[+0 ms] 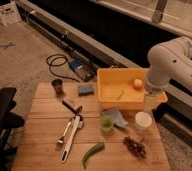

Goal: Wipe tray with towel

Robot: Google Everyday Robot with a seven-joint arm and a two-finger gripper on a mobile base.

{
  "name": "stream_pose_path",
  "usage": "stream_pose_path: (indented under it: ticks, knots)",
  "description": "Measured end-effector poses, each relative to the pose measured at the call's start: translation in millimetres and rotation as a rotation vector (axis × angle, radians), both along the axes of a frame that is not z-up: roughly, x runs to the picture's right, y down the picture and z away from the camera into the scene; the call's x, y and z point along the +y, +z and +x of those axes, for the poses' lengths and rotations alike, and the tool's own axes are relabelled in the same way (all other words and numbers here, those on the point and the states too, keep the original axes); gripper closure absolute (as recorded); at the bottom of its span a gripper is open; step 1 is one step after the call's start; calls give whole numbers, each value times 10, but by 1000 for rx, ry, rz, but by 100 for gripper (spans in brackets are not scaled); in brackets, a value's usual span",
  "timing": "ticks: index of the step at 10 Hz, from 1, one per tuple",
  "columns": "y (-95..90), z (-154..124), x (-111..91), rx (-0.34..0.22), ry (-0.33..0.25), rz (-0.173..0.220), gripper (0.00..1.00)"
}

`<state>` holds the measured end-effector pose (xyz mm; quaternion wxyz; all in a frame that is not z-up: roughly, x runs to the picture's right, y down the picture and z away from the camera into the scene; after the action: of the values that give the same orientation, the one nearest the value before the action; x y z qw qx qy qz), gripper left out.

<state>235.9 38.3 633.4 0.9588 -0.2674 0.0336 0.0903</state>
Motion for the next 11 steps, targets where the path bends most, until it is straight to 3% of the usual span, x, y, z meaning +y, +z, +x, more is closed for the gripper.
stream_pose_path:
  ticks: [2, 6, 10, 11]
  knots:
    - [138, -273, 74, -49, -38, -18, 20]
    - [437, -439, 408, -102, -40, -78, 20]
    - [719, -815, 873, -119, -88, -143, 20]
    - [760, -900, 1015, -128, -122, -165, 20]
